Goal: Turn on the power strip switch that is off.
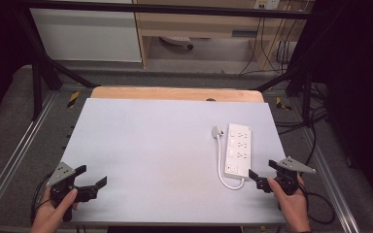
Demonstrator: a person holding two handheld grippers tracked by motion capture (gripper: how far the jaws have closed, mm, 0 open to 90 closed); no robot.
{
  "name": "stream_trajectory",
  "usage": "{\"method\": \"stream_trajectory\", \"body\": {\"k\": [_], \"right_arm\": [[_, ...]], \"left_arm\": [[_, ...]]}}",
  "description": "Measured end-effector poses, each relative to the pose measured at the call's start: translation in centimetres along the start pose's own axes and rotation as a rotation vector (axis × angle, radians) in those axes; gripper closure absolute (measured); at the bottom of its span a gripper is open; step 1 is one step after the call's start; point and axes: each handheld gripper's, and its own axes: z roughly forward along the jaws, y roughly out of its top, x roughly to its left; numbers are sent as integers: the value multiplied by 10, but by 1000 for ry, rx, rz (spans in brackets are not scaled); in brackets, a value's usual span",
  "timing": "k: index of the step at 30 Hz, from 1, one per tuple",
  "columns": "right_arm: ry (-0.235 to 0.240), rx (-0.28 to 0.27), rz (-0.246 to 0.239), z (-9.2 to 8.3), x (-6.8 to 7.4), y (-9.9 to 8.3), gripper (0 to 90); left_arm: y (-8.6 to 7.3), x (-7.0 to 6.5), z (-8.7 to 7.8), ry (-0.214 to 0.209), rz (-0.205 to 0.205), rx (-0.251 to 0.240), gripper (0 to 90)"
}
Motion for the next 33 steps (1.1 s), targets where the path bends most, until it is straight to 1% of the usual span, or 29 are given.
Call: {"method": "stream_trajectory", "body": {"k": [2, 5, 9, 13, 17, 20, 24, 25, 26, 28, 29, 33], "right_arm": [[2, 0, 4, 0, 0, 0, 50], [-5, -12, 5, 0, 2, 1, 46], [-6, -24, 3, 1, 4, 4, 46], [-6, -41, 28, -3, 4, 6, 45], [-6, -39, 29, -4, 5, 7, 49], [4, -35, 42, -5, 5, 9, 49], [5, -40, 36, -6, 7, 11, 53], [-2, -38, 38, -7, 9, 14, 53], [-1, -42, 36, -7, 10, 16, 54], [0, -38, 36, -7, 11, 19, 56], [-6, -34, 24, -8, 13, 24, 57], [-2, -39, 18, -8, 16, 34, 57]], "left_arm": [[0, 0, 0, 4, 2, 4, 66], [1, 0, 0, -3, 13, 3, 67], [1, 1, 1, 3, 8, 8, 67], [0, 1, 0, 14, 6, 5, 67], [0, 1, 1, 12, 9, 7, 67], [0, 1, 1, 18, 5, 11, 67], [0, 3, 2, 25, 0, 10, 65], [0, 3, 3, 29, -1, 11, 63], [0, 4, 4, 32, -4, 20, 63], [0, 4, 4, 32, -3, 22, 63], [-1, 4, 4, 33, -4, 22, 63], [-1, 3, 4, 31, -3, 21, 63]]}}
